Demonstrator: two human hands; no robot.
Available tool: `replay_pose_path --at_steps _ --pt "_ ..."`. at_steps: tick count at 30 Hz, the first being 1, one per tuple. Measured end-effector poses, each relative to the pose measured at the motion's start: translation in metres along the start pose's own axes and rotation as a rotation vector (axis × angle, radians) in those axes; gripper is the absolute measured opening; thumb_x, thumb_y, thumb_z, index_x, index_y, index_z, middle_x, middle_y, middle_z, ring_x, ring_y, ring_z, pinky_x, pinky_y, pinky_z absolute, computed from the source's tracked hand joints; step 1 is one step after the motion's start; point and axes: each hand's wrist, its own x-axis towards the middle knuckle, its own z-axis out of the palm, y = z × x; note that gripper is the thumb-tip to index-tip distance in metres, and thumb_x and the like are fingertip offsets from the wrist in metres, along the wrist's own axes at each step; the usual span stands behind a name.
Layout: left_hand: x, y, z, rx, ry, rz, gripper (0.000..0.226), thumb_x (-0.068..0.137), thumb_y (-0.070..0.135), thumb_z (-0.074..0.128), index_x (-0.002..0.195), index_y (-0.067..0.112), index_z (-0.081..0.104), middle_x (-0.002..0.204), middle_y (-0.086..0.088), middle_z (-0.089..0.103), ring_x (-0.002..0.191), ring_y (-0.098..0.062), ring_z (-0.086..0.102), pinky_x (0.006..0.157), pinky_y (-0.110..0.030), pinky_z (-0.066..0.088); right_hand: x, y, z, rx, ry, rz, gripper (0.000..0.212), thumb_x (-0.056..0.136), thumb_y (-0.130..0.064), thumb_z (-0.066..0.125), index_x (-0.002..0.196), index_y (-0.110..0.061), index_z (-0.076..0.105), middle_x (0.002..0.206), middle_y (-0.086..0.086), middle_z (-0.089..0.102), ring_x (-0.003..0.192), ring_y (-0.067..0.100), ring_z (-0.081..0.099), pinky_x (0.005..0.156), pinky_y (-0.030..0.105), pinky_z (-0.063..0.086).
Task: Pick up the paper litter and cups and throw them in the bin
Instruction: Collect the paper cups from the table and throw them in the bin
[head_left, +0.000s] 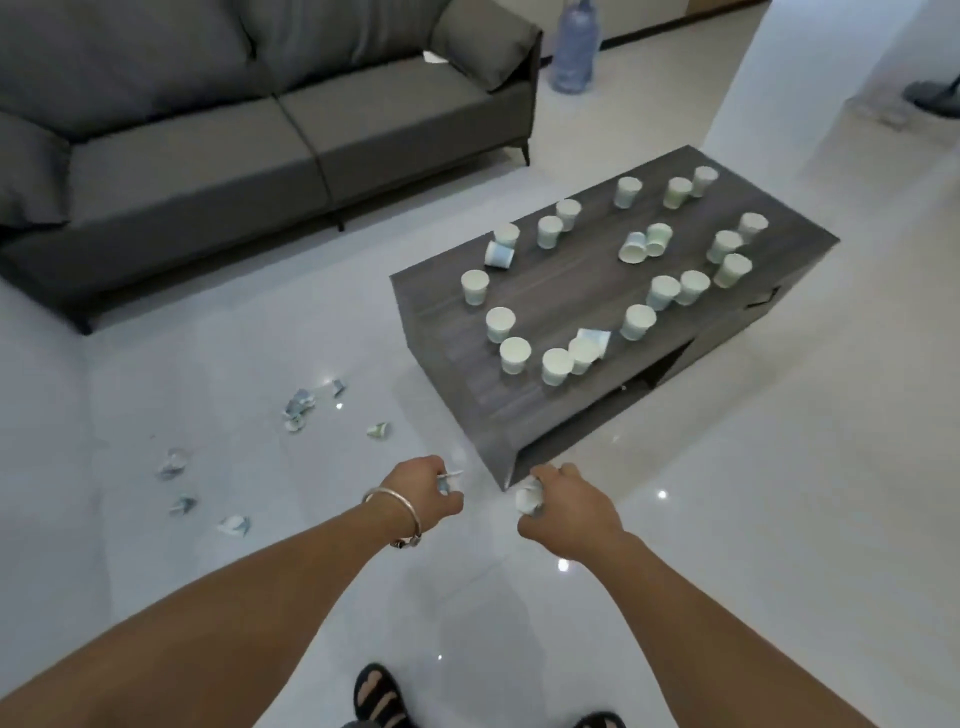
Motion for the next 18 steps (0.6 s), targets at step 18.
replay_pose_path --at_steps 18 --pt "0.014 0.493 0.195 0.323 -0.243 0.705 0.025 0.076 0.037 0.067 0.071 0.021 0.048 0.071 0.003 0.053 0.068 -0.016 0.052 0.058 -0.022 0.035 -0.196 0.389 -0.173 0.299 0.334 0.581 0.070 0.078 -0.039 0.063 0.142 -0.024 0.037 0.130 0.000 0.042 0.109 0.022 0.055 0.082 0.028 0.044"
